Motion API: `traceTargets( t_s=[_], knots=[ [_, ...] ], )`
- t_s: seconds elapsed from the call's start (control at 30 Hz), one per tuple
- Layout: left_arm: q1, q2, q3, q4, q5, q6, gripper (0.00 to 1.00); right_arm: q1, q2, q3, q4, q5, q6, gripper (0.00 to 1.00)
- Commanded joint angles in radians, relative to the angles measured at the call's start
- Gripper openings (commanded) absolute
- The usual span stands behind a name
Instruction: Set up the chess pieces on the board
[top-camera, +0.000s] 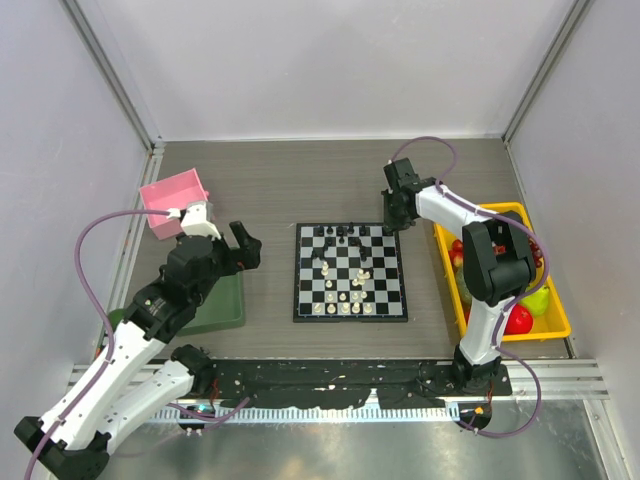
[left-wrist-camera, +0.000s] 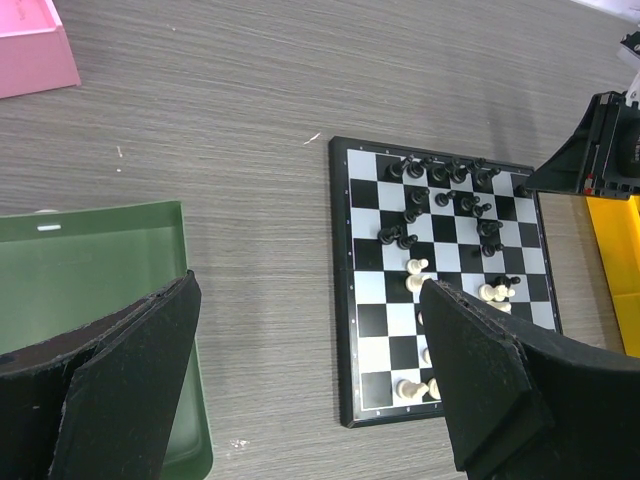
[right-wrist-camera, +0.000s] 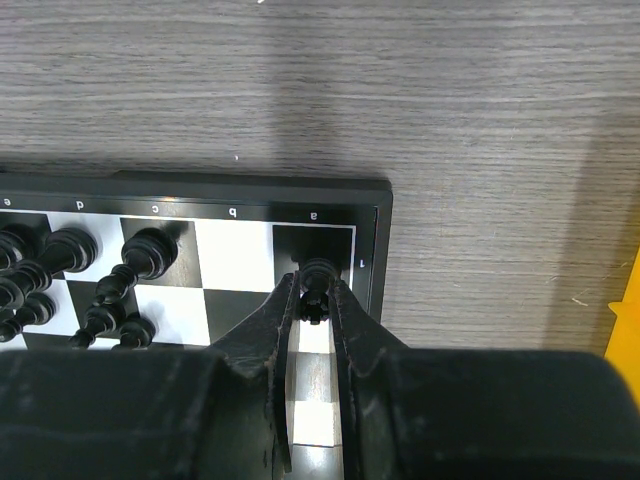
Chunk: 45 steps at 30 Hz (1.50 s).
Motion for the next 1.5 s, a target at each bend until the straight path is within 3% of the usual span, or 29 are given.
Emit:
traceTargets(
  t_s=[0.0,0.6,0.83,0.9,1.1,1.2,1.37,1.47],
  knots=[
    [0.005,0.003,0.011,0.029,-0.016,0.016,0.99,-0.002,0.020,0.028,0.026,-0.015,-0.006,0.18],
    [0.013,0.003,0.009,0.024,-0.014,0.022,1.00,-0.007,0.035,0.046,0.016,-0.023,0.003,0.20],
    [0.017,0.015,0.020,0.021,-0.008,0.028,1.00,-0.007,0.006,0.043,0.002,-0.019,-0.002,0.30],
    [0.020,0.019,0.031,0.020,-0.007,0.035,1.00,-0.007,-0.005,0.049,-0.010,-0.011,-0.003,0.35],
    [0.059,0.078,0.170,-0.045,0.009,0.084,1.00,-0.007,-0.064,0.090,-0.079,0.014,-0.012,0.62],
    [0.073,0.125,0.270,-0.113,0.013,0.112,1.00,-0.007,-0.100,0.094,-0.108,-0.002,0.001,0.68],
    [0.074,0.170,0.371,-0.270,0.009,0.129,1.00,-0.005,-0.299,-0.010,-0.055,0.087,0.047,0.99],
    [0.074,0.153,0.373,-0.299,-0.008,0.143,1.00,-0.014,-0.443,-0.145,0.048,0.097,0.142,0.96]
  ],
)
